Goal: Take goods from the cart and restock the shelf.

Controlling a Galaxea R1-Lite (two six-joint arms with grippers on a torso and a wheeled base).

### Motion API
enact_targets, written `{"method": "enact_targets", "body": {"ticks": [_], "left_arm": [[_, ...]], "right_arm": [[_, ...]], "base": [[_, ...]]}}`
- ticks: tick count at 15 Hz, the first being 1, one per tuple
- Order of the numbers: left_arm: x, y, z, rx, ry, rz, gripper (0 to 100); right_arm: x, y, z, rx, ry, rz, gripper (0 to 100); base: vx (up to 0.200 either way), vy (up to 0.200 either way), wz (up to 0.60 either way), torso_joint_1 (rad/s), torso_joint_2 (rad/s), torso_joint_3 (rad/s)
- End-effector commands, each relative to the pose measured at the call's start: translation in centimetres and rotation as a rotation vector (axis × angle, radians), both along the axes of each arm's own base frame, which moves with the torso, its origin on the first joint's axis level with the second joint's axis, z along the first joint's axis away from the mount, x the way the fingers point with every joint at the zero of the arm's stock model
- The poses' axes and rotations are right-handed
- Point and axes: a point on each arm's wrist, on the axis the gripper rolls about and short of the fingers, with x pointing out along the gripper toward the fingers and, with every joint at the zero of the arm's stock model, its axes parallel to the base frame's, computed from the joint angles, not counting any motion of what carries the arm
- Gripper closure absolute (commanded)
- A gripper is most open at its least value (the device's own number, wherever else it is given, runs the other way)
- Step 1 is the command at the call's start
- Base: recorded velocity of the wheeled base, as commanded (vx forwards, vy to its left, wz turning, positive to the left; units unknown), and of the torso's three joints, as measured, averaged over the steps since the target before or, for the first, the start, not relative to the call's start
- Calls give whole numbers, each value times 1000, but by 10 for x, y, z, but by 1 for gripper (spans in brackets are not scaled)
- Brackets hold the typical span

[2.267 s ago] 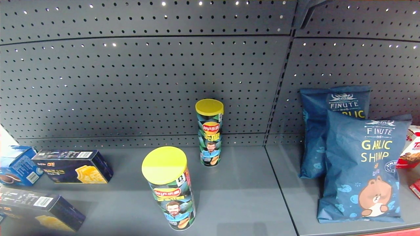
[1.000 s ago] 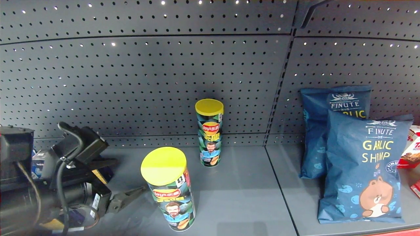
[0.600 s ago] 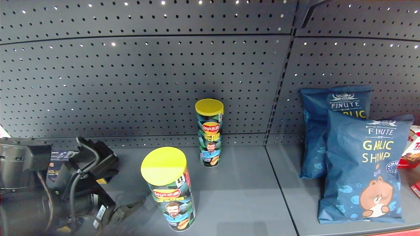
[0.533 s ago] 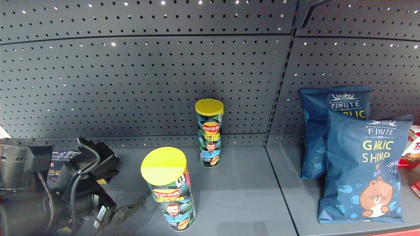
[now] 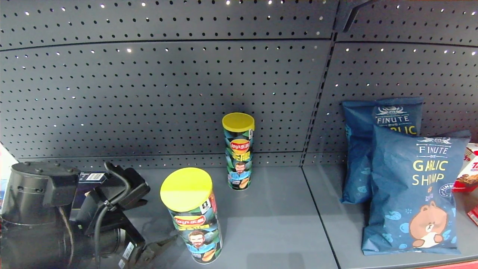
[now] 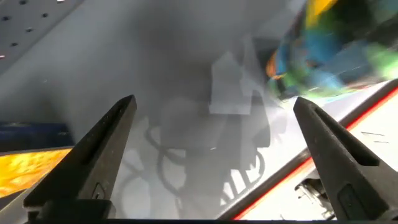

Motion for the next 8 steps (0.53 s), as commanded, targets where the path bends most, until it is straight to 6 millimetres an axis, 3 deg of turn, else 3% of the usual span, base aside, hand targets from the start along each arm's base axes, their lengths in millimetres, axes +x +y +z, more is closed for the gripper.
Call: {"method": "enact_targets", "body": {"ticks": [1,8], "left_arm": [[0,-8,-1,0,7,-19,0],[7,-16,0,-4,8,-22,0]], "right_arm": [[0,0,0,0,2,0,0],[0,0,0,0,2,2,0]], "base": [[0,0,0,0,0,0],[0,0,0,0,0,0]]}}
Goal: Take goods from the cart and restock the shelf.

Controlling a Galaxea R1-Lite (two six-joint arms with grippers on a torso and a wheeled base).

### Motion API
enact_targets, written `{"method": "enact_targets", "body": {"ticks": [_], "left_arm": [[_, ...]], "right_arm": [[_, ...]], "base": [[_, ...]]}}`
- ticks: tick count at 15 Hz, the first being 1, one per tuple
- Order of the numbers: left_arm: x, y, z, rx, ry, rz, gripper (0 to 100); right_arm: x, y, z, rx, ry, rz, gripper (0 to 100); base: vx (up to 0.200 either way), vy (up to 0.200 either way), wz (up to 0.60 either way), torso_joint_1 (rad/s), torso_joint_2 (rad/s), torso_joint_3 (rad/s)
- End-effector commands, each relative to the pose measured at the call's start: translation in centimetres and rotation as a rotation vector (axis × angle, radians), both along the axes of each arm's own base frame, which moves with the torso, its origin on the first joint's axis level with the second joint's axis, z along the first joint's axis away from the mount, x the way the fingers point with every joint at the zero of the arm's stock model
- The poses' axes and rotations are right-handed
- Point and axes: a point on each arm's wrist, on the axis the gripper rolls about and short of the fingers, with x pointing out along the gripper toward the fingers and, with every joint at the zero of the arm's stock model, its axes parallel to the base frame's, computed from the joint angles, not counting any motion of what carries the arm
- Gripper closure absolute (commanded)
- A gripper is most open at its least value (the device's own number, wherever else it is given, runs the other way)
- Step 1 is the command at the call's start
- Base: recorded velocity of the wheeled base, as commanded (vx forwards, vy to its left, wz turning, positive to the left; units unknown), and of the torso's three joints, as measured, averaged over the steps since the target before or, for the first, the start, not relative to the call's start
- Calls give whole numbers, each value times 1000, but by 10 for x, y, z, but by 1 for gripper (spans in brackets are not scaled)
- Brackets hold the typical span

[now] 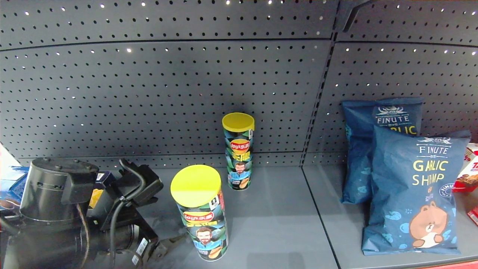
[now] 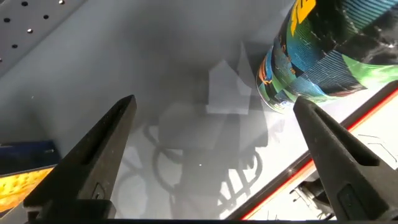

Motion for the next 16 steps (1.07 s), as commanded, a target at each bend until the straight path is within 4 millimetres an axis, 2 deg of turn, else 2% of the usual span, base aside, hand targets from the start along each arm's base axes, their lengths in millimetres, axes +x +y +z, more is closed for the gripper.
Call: {"method": "enact_targets", "body": {"ticks": [1,4,7,16], "left_arm": [[2,1,-1,4,5,7,0],[8,-2,-6,19,22,19,0],[19,-9,-1,5,-12,12,0],[15,-21,-2,13,-14,-33,0]], "right_arm": [[0,0,0,0,1,-1,0],[0,0,0,0,1,-1,0],[0,0,0,0,1,-1,0],[0,0,0,0,1,-1,0]], "base": [[0,0,0,0,0,0],[0,0,0,0,0,0],[0,0,0,0,0,0],[0,0,0,0,0,0]]}}
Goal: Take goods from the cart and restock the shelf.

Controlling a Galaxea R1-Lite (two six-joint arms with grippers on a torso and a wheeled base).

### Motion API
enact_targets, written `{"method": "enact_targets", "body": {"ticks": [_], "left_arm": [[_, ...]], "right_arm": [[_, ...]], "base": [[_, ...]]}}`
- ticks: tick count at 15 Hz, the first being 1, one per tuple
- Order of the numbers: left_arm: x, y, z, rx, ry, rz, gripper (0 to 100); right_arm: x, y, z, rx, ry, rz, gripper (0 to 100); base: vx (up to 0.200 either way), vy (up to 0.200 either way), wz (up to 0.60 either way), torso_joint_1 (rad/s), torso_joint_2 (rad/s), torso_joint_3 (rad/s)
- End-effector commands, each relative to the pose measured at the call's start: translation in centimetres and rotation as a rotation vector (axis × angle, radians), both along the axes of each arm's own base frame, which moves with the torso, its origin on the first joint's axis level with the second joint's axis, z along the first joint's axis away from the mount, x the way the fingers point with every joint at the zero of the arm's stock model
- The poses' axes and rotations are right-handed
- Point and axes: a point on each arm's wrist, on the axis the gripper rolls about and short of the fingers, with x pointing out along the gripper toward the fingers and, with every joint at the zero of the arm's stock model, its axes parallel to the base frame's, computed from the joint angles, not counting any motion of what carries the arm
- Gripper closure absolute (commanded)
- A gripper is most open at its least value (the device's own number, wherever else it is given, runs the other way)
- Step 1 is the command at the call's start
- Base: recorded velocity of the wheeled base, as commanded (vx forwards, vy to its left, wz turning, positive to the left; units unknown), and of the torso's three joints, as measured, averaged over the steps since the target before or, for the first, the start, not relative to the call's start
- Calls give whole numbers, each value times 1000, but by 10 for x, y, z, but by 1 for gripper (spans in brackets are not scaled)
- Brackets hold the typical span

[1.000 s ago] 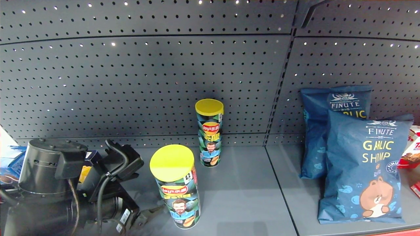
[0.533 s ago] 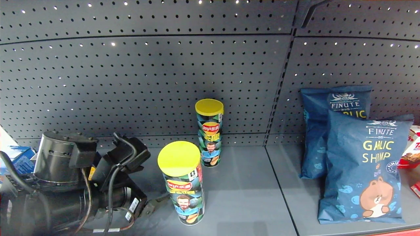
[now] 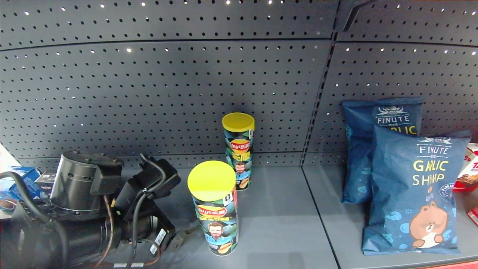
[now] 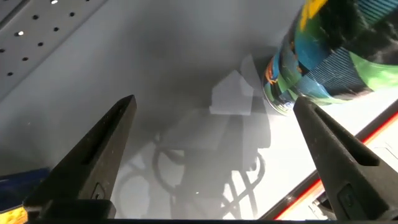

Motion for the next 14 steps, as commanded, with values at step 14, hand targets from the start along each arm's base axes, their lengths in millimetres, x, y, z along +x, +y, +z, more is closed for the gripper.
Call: {"method": "enact_targets", "body": {"ticks": [14], "left_arm": [[-3,-14,-2,-11,16,-24,0]], "right_arm": [[0,0,0,0,1,0,0]], "base": [[0,0,0,0,0,0]]}}
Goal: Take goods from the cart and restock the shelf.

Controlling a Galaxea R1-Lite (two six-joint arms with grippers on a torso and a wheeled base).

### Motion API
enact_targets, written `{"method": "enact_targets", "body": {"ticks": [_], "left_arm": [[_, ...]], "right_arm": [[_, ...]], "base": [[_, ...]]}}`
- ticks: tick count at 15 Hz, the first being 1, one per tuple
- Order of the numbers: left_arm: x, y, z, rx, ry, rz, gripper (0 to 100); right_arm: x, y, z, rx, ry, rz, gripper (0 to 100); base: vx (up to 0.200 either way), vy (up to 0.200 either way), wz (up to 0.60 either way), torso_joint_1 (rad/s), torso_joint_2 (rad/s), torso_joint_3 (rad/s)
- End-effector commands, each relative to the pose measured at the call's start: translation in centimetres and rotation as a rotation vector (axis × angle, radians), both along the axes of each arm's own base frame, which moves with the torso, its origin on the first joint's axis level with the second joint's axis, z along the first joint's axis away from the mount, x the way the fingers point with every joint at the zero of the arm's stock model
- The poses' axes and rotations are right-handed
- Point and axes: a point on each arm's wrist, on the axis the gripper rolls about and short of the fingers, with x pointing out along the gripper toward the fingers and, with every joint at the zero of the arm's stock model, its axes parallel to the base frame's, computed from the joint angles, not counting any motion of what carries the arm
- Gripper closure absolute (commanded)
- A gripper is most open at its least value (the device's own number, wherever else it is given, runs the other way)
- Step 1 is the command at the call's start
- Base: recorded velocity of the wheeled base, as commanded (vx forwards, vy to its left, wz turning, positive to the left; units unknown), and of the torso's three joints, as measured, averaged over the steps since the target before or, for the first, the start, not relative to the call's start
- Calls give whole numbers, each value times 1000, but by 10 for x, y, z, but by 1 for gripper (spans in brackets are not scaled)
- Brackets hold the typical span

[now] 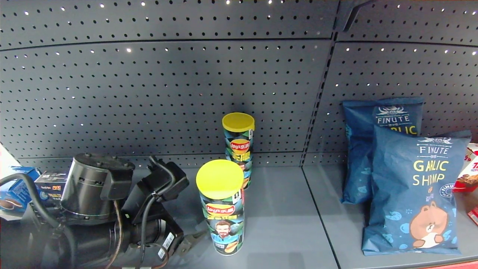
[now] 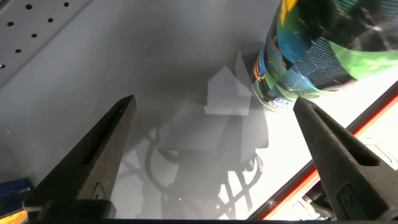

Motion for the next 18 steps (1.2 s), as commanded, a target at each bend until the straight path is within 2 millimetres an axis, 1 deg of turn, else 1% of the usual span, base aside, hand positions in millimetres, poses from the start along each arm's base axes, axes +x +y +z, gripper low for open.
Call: {"method": "enact_targets", "body": {"ticks": [1,8,12,14,18], "left_arm": [[0,-2,1,-1,-3,-5,0],[0,-6,1,2,-3,-16,0],[-3,-13,2,-17,3,-5,0],[-2,-11,3,-12,-6,16,0],[2,3,-1,8,1,74,0]], "right_arm": [[0,0,0,0,1,0,0],[0,0,0,0,1,0,0],[0,0,0,0,1,0,0],[0,0,0,0,1,0,0],[0,0,0,0,1,0,0]], "base": [[0,0,0,0,0,0],[0,0,0,0,0,0],[0,0,0,0,0,0],[0,0,0,0,0,0],[0,0,0,0,0,0]]}}
